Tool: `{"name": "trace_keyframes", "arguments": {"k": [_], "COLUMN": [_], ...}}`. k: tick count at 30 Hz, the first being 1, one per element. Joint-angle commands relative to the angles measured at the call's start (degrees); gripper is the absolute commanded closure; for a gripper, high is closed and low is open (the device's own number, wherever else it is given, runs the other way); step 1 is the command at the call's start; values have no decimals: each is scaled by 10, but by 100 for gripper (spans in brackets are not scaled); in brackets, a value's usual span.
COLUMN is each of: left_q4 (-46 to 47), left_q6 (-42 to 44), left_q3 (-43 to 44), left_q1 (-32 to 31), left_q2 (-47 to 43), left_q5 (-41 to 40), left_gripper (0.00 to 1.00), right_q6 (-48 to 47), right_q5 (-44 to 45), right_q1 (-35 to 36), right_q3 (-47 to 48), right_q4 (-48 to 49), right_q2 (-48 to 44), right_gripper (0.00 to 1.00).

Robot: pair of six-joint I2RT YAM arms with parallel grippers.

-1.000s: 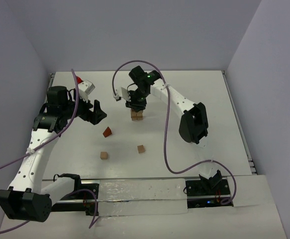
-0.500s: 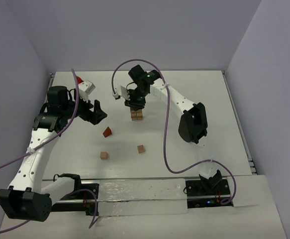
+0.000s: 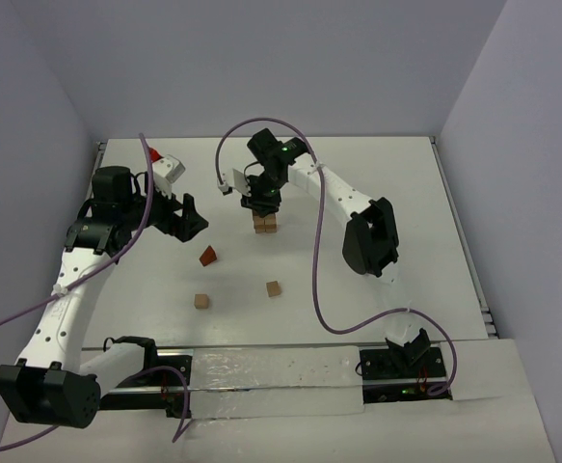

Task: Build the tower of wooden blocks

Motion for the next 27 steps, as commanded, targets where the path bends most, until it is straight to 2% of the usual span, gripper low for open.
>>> {"name": "trace_keyframes", "arguments": {"k": [1, 7, 12, 17, 23, 27], "left_q4": [2, 2, 2, 2, 2, 4], "left_q6": [3, 4, 3, 4, 4, 4], "left_q3": [26, 26, 27, 27, 27, 26], "left_q1": [3, 3, 3, 3, 3, 3], "left_q2": [3, 2, 3, 5, 4, 3], "left_q5": [15, 16, 17, 18, 17, 16], "left_gripper": [1, 1, 1, 1, 1, 1], "right_q6": [2, 4, 4, 5, 11, 15], "right_q5": [-5, -5, -3, -1, -11, -19], "right_q1": [-3, -5, -6, -5, -6, -5], "right_q3": [27, 26, 23, 22, 20, 27], "right_q4": [11, 13, 15, 17, 21, 19], "right_q2": [-4, -4, -6, -8, -18, -27], "right_gripper": [88, 84, 77, 59, 42, 36]}}
